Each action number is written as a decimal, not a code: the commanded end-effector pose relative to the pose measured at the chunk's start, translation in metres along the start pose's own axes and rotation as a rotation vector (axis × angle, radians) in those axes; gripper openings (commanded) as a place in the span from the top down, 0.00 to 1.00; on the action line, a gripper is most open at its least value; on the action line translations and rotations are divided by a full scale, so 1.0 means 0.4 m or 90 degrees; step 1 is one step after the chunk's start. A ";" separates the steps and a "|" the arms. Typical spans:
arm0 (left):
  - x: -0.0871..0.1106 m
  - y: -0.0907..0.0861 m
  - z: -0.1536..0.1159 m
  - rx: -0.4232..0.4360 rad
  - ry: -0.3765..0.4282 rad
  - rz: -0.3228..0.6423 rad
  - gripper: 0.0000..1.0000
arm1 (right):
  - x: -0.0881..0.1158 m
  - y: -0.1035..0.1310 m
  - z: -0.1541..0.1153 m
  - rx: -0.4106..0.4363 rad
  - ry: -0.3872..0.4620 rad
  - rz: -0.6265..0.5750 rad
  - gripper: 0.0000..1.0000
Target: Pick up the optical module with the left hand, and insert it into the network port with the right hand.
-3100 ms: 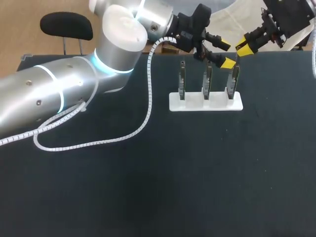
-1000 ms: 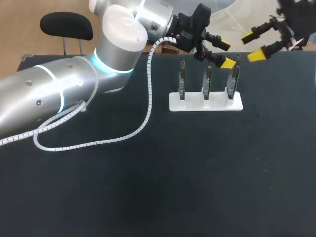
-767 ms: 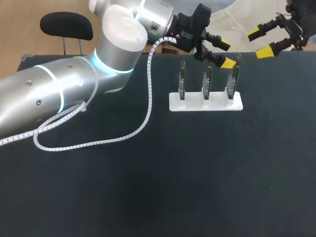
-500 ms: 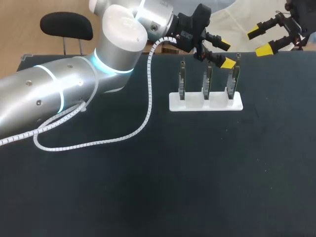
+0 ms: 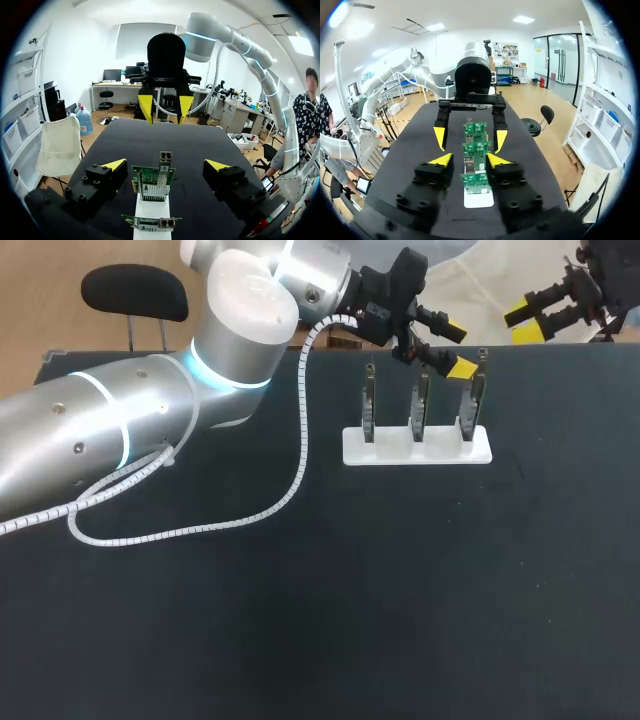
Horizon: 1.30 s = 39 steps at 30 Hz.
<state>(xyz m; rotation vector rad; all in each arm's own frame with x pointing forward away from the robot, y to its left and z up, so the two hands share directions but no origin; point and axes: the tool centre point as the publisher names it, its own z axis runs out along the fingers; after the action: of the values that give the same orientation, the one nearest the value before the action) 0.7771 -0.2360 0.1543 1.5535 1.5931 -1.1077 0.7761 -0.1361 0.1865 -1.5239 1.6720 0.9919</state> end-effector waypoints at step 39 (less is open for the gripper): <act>-0.002 0.006 0.001 0.002 0.003 -0.001 0.00 | -0.012 0.004 0.077 -0.025 0.029 -0.022 1.00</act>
<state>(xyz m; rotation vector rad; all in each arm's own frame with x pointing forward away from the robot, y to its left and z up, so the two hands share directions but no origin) 0.7771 -0.2360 0.1543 1.5536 1.5931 -1.1077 0.7726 -0.1076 0.1770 -1.6064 1.6619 0.9804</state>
